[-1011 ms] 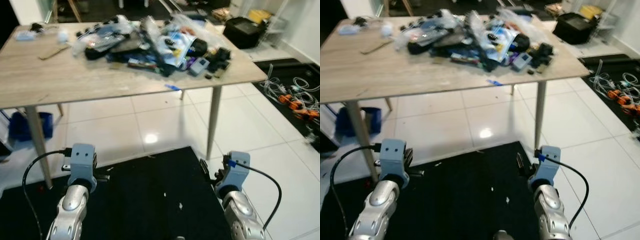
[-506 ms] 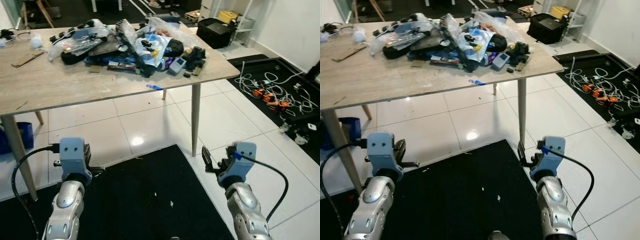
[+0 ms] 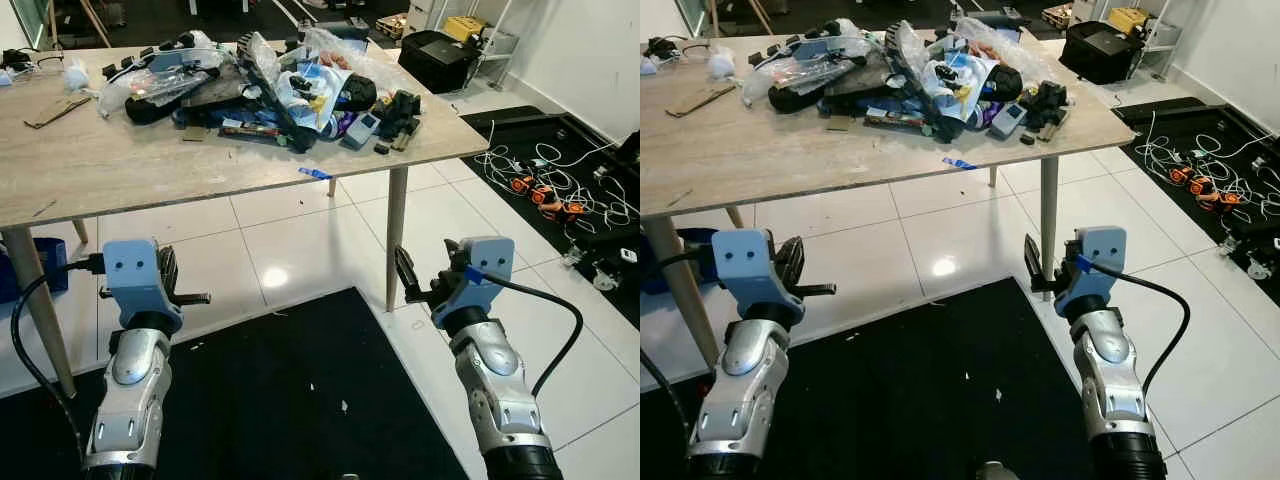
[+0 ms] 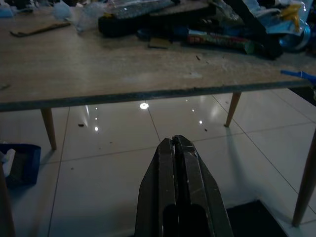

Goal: Picking trash to rubbish bin

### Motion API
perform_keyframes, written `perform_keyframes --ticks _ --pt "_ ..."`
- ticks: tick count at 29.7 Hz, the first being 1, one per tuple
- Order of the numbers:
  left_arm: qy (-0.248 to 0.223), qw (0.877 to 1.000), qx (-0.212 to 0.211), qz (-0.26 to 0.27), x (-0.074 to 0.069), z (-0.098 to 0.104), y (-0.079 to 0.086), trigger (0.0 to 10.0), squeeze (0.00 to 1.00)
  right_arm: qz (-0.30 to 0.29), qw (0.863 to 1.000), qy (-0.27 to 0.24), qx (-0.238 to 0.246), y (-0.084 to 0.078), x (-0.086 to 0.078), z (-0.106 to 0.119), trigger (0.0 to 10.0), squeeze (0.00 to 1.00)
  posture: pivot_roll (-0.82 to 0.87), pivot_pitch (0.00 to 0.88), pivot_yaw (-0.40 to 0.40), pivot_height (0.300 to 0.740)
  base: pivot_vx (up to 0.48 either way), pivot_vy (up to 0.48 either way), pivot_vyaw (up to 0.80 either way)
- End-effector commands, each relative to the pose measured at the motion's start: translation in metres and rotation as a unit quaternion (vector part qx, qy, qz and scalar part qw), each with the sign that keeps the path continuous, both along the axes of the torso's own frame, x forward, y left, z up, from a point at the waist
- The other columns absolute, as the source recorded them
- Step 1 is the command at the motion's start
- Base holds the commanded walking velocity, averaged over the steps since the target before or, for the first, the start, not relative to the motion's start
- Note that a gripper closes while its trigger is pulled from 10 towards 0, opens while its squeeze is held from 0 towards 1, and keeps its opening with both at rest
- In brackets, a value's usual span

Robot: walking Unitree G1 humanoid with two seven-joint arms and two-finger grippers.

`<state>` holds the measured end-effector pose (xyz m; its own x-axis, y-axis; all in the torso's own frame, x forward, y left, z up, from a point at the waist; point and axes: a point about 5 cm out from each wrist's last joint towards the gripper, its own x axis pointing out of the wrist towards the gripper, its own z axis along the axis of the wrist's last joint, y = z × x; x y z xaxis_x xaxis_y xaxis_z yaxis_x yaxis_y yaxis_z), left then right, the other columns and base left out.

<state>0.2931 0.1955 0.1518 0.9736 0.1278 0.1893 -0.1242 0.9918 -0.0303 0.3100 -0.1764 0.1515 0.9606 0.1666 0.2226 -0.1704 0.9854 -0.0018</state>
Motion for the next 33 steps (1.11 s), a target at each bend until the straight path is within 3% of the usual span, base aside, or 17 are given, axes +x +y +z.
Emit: perform_keyframes --ticks 1,16,33 --pt "-0.005 1.000 0.002 0.002 -0.001 0.005 0.000 10.0 0.00 0.005 1.000 -0.009 -0.013 0.001 0.000 0.005 10.0 0.00 -0.02 0.122 -0.044 0.740 0.315 0.000 0.00" --pt "-0.013 1.000 -0.002 0.008 0.000 0.011 0.001 10.0 0.00 0.032 0.999 -0.019 -0.036 0.011 -0.001 0.010 10.0 0.00 -0.02 0.126 -0.049 0.740 0.336 0.000 0.00" --pt "-0.013 1.000 -0.006 0.018 -0.001 0.014 0.005 10.0 0.00 0.056 0.997 -0.017 -0.042 0.018 -0.002 0.011 10.0 0.00 -0.02 0.131 -0.050 0.740 0.327 0.000 0.59"
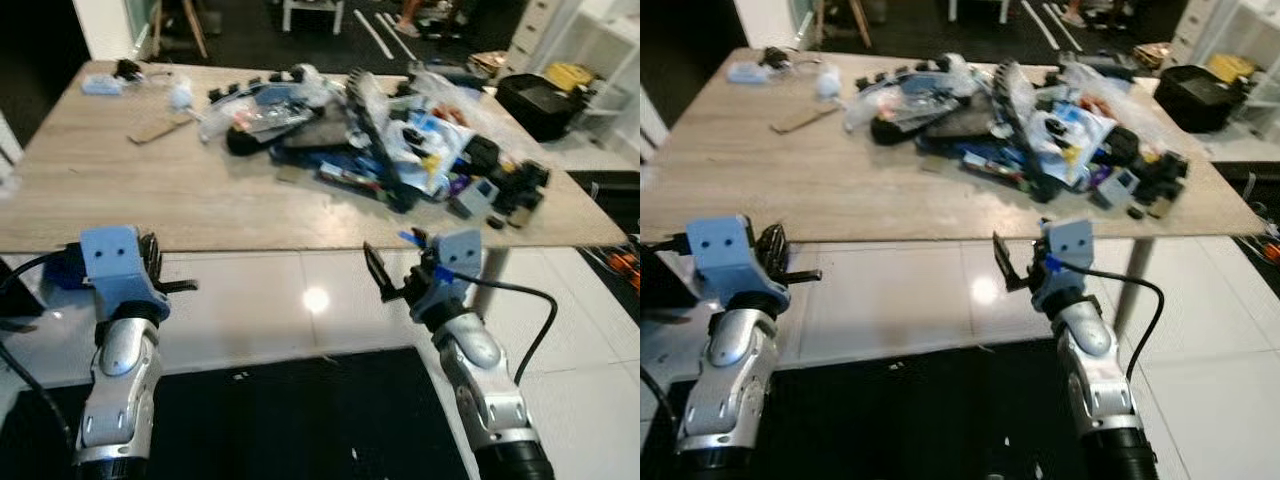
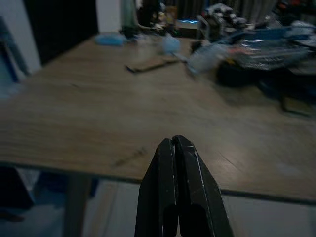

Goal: Picking trash to rubbish bin

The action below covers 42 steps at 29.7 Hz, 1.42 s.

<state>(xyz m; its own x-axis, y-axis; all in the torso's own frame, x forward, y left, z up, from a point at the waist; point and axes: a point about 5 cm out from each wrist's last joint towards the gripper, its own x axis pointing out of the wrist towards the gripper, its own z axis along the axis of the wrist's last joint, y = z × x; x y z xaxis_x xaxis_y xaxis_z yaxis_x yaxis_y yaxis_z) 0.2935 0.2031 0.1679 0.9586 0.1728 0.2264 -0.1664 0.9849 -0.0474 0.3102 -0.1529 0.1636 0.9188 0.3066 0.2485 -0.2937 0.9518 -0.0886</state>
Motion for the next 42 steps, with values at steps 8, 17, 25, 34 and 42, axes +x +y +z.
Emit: perform_keyframes --ticks 8,17,25,34,42 --pt "0.006 1.000 0.002 -0.009 0.000 0.000 -0.004 10.0 0.00 -0.006 1.000 0.001 0.003 -0.006 -0.002 0.002 10.0 0.00 -0.02 0.135 -0.044 0.740 0.304 0.000 0.30" --pt "0.006 1.000 0.004 -0.013 0.001 0.001 -0.006 10.0 0.00 -0.004 1.000 -0.002 0.002 -0.006 -0.002 0.004 10.0 0.00 -0.02 0.139 -0.044 0.740 0.301 0.000 0.00" --pt "0.004 1.000 0.007 -0.015 0.003 0.003 -0.007 10.0 0.00 0.001 1.000 -0.005 0.001 -0.004 -0.002 0.006 10.0 0.00 -0.02 0.138 -0.043 0.740 0.301 0.000 0.00" --pt "0.002 1.000 0.009 -0.015 0.003 0.004 -0.007 10.0 0.00 0.017 1.000 -0.007 -0.013 0.001 -0.005 0.004 10.0 0.00 -0.02 0.129 -0.045 0.740 0.298 0.000 0.00" --pt "-0.006 1.000 0.012 -0.016 0.008 0.009 -0.008 10.0 0.00 0.023 1.000 -0.010 -0.013 0.007 -0.003 0.004 10.0 0.00 -0.01 0.102 -0.042 0.740 0.297 0.000 0.00"
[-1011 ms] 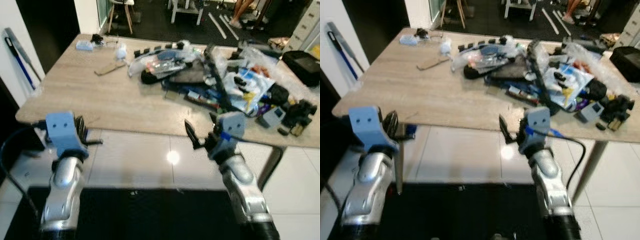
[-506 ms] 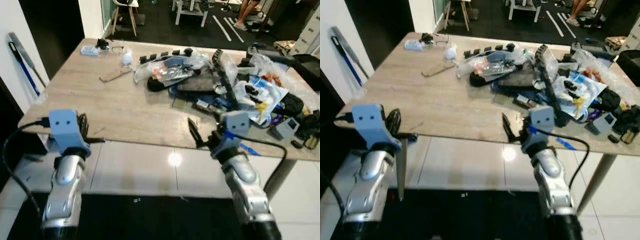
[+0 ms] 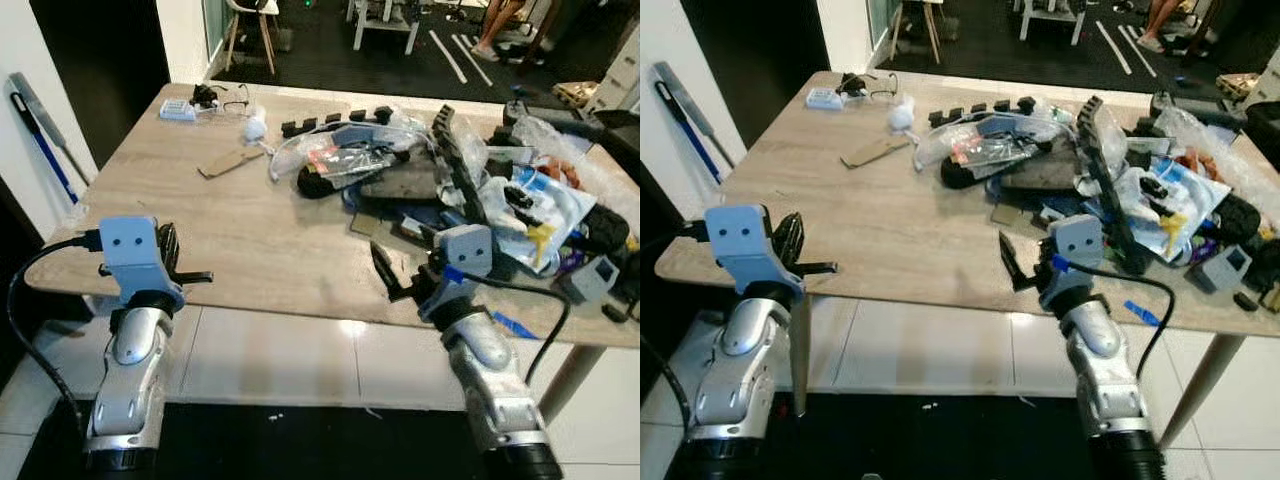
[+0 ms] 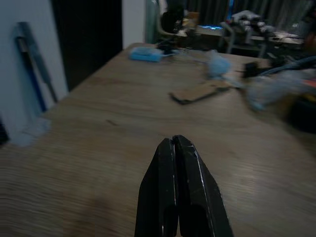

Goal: Picking trash to rubbish bin

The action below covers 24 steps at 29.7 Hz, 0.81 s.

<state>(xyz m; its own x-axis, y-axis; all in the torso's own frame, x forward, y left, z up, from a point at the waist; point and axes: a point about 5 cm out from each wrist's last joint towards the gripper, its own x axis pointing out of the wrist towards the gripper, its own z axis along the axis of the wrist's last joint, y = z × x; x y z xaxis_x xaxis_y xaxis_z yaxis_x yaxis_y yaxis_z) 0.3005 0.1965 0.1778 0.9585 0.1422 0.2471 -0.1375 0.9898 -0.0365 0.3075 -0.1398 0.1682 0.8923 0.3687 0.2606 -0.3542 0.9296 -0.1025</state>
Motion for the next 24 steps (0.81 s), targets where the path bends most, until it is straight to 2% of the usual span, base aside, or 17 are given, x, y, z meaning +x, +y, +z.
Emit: perform_keyframes --ticks 1,12,24 --pt "0.003 1.000 0.005 -0.002 0.0018 0.0000 -0.0007 10.0 0.00 -0.009 1.000 -0.003 -0.010 -0.0059 0.0002 -0.0005 10.0 0.00 -0.01 0.099 -0.041 0.740 0.296 0.000 0.00" --pt "0.003 1.000 0.005 0.004 0.0012 -0.0012 0.0008 10.0 0.00 0.006 1.000 -0.004 -0.022 -0.0025 0.0022 -0.0002 10.0 0.00 -0.01 0.102 -0.049 0.740 0.292 0.000 0.08" --pt "0.003 1.000 0.005 0.002 0.0029 -0.0009 0.0006 10.0 0.00 0.006 1.000 -0.002 -0.007 -0.0045 0.0023 -0.0009 10.0 0.00 -0.01 0.101 -0.045 0.740 0.291 0.000 0.00"
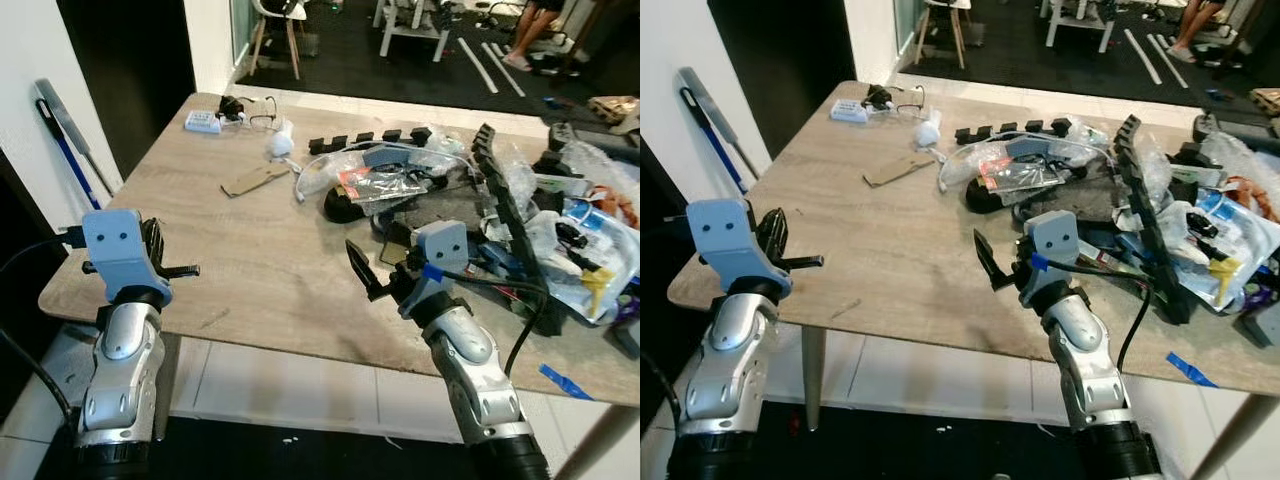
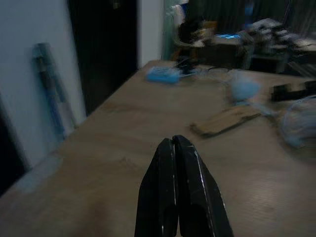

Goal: Picking trash to rubbish bin

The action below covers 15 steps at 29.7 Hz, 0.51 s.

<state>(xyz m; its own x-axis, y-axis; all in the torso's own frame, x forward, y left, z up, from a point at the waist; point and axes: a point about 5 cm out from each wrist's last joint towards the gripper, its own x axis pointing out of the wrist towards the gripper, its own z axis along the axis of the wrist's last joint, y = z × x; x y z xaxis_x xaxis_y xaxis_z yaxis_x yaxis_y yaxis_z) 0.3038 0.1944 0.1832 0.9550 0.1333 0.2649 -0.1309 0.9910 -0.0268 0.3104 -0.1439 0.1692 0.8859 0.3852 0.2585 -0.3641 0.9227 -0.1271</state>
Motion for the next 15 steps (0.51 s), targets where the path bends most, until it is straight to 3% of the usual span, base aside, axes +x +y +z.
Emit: perform_keyframes --ticks 1,15 --pt "0.012 1.000 -0.001 0.005 -0.0003 -0.0063 0.0026 10.0 0.00 0.000 1.000 0.002 0.005 -0.0005 -0.0005 -0.0018 10.0 0.00 -0.01 0.101 -0.045 0.740 0.289 0.000 0.00" --pt "0.009 1.000 0.000 0.008 0.0008 -0.0051 0.0040 10.0 0.00 0.012 1.000 -0.005 -0.010 0.0036 -0.0005 -0.0004 10.0 0.00 -0.01 0.102 -0.045 0.740 0.279 0.000 0.00"
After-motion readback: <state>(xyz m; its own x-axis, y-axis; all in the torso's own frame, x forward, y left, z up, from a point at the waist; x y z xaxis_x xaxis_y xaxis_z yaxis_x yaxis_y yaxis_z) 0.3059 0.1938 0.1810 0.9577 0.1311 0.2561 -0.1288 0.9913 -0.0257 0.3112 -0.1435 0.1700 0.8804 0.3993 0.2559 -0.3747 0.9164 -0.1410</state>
